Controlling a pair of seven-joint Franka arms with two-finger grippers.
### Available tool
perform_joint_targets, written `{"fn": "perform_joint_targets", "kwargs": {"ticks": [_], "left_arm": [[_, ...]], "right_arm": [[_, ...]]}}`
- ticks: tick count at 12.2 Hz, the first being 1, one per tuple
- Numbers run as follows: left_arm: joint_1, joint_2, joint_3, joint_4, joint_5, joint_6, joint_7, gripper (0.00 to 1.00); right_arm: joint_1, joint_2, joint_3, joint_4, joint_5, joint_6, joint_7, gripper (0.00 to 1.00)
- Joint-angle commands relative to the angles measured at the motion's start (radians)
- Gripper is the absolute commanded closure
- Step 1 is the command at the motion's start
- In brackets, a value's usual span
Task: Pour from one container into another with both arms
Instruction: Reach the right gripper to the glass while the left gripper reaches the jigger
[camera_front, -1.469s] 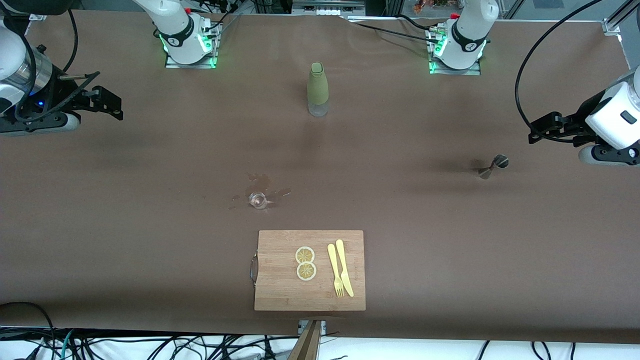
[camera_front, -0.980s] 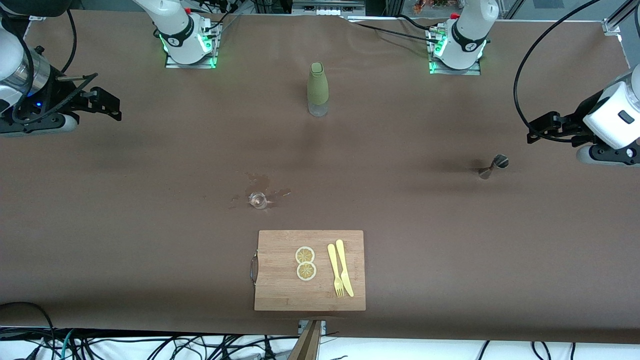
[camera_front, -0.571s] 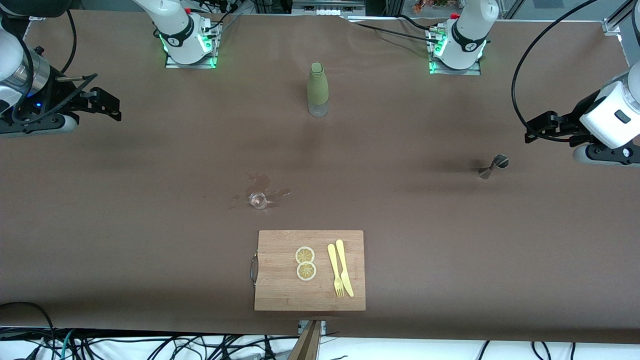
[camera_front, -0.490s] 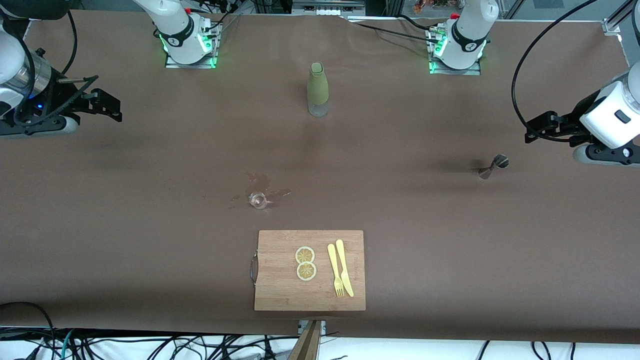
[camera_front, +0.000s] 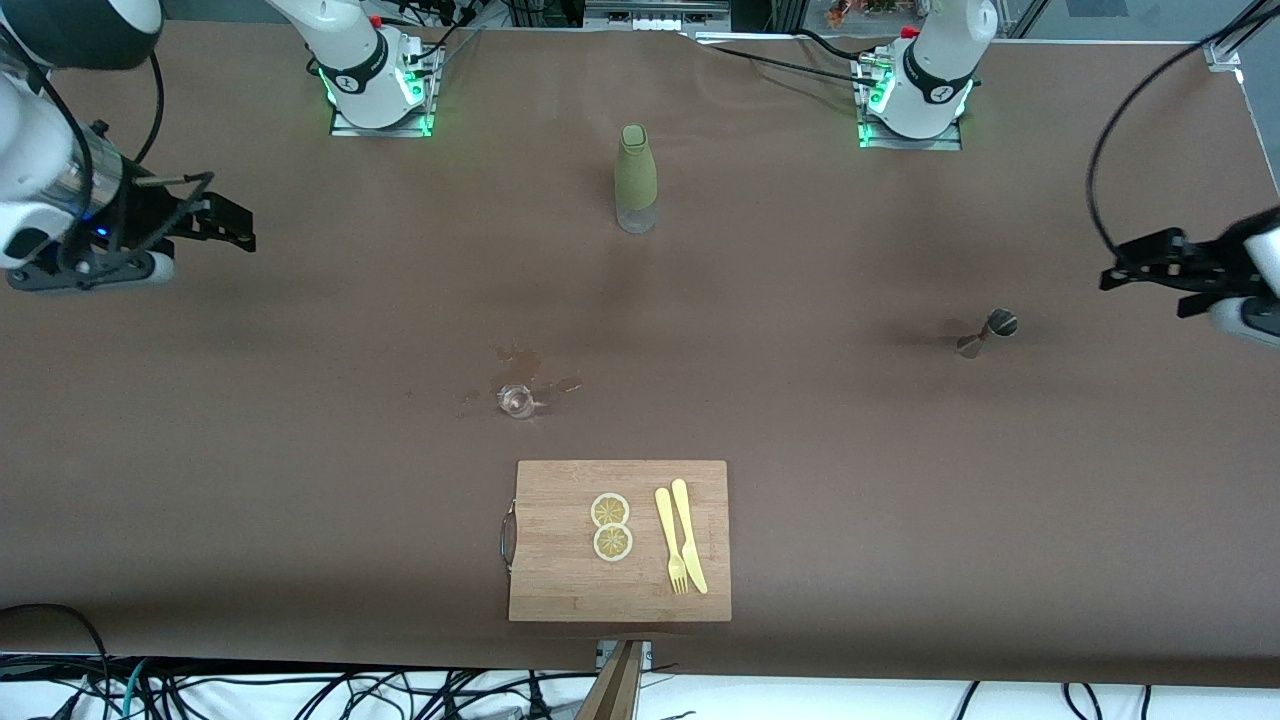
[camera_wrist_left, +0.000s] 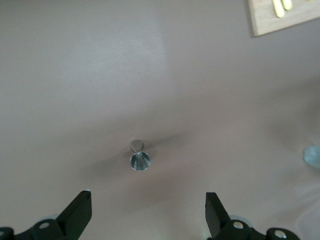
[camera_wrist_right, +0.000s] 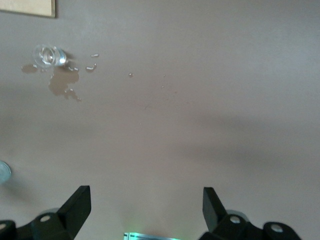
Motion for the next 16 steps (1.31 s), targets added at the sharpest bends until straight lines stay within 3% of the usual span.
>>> {"fn": "perform_joint_targets", "kwargs": {"ticks": [1,3,7,11,16], "left_arm": [[0.038,0.018,0.082,-0.024,-0.137,-0.016,0.315,0.0],[0.053,0.065,0.188,-0.068,-0.256,-0.072,0.643,0.0],[0.123,0.204,0.292,-0.212,-0.516,-0.093,1.208,0.0],[0.129,0.341,0.346,-0.312,-0.669,-0.113,1.616,0.0],[0.156,0.498,0.377,-0.34,-0.766,-0.139,2.022,0.0]], "right_arm": [[-0.008,0.059,-0.005,0.023,0.065,-0.007,-0.161,0.01],[-0.019,0.116,-0.007,0.02,0.121,0.04,-0.325,0.01],[-0.051,0.228,-0.008,0.012,0.301,0.136,-0.672,0.01],[-0.105,0.416,-0.008,0.014,0.619,0.186,-1.181,0.01],[-0.092,0.625,-0.002,0.024,0.965,0.219,-1.762,0.01]]}}
